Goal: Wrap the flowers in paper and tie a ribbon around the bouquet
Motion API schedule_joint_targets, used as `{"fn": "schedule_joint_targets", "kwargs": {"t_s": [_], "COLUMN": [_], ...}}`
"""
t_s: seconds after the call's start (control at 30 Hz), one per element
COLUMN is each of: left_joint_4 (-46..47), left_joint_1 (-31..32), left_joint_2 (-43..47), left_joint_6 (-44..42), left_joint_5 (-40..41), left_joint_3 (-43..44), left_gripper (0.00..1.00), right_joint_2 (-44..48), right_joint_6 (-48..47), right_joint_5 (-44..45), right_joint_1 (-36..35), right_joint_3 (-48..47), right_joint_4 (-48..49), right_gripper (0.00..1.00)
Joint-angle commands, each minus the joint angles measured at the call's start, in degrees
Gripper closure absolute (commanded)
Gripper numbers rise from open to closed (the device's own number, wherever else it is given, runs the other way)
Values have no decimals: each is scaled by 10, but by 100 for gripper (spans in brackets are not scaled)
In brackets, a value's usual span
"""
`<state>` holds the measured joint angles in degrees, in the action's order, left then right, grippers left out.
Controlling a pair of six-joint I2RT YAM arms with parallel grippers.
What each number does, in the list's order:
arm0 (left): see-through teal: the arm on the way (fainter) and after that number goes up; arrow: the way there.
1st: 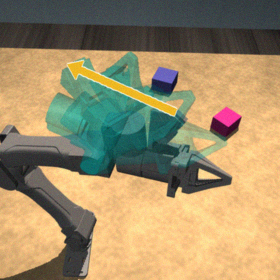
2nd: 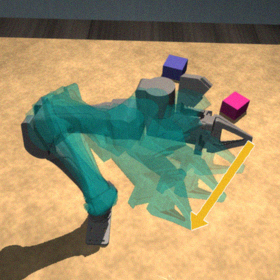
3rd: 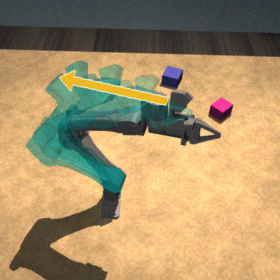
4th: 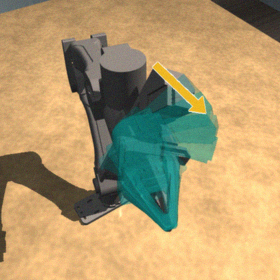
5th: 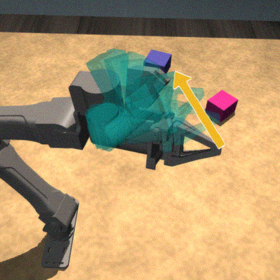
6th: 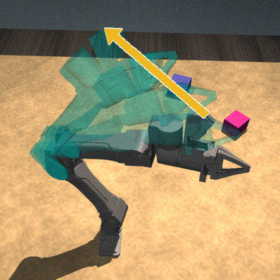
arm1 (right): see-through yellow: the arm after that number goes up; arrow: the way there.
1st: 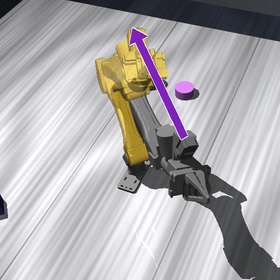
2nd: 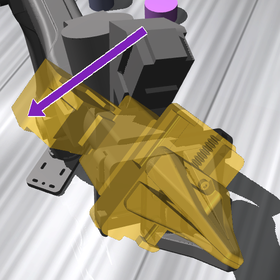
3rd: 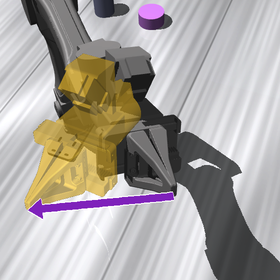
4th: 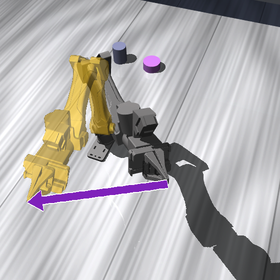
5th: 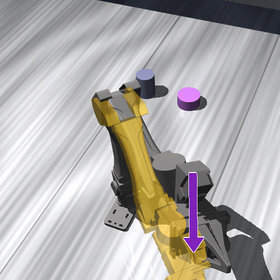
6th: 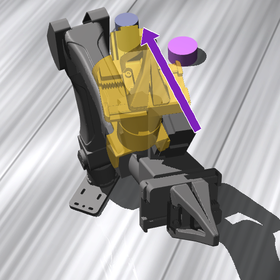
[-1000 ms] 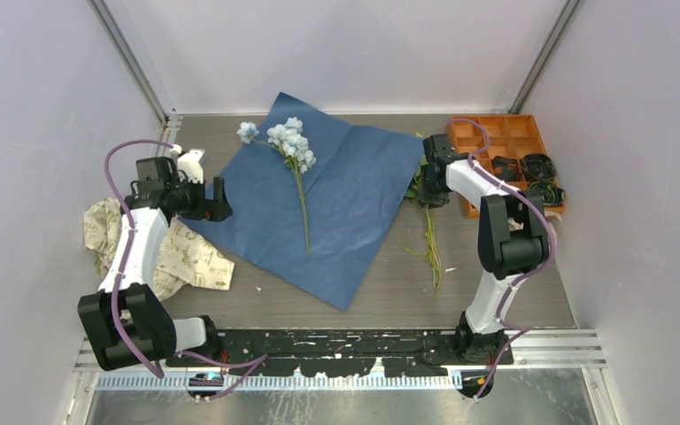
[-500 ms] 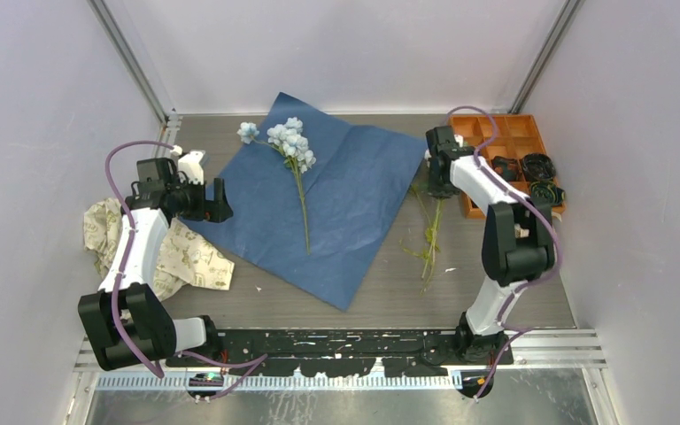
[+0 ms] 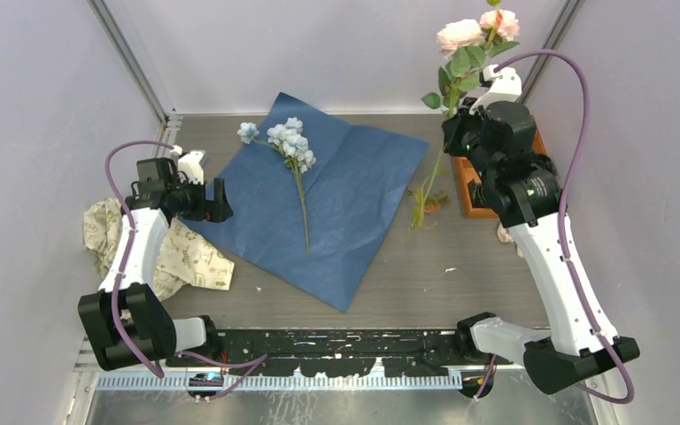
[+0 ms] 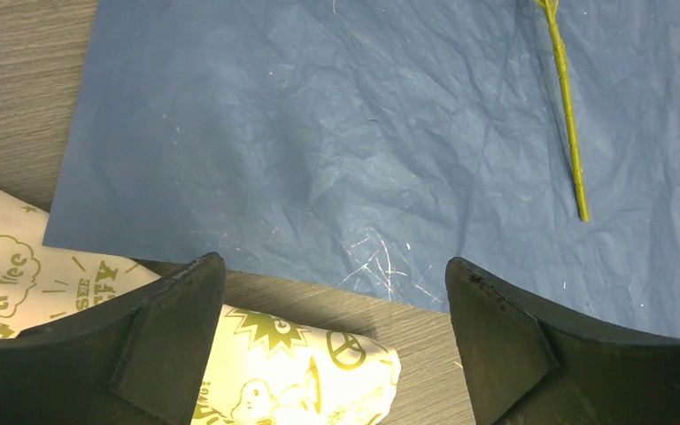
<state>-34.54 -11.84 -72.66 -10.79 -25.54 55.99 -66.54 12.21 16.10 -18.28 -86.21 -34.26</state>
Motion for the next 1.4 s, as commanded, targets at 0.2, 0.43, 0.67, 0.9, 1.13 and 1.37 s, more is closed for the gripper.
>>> {"fn": "schedule_joint_targets", "kwargs": {"t_s": [0.2,0.43,0.67,0.9,1.13,1.37], "left_joint_4": [-83,-36,28,109,118,115], "left_joint_1": [37,288,427,445,445,434], "left_joint_2": [2,-44,-177,-222,-203,-184], "left_joint_6": [-23,73,136,195,231,235], "left_joint_5": [-178,-228,-197,-175,-139,-87], "left_joint_3": [100,232,292,292,278,262], "left_gripper": [11,4,0,40,100,100], "right_joint_2": [-46,-110,-112,-98,-83,75], "right_joint_6": [-7,96,180,234,169,224], "right_joint_5": [-198,-233,-179,-136,-104,-152], "right_joint_1": [-143,-173,-181,-180,-170,-46], "right_joint_3": [11,67,131,179,149,307], "right_joint_4": [125,246,305,339,199,160], "right_gripper": [99,99,99,99,68,39]}}
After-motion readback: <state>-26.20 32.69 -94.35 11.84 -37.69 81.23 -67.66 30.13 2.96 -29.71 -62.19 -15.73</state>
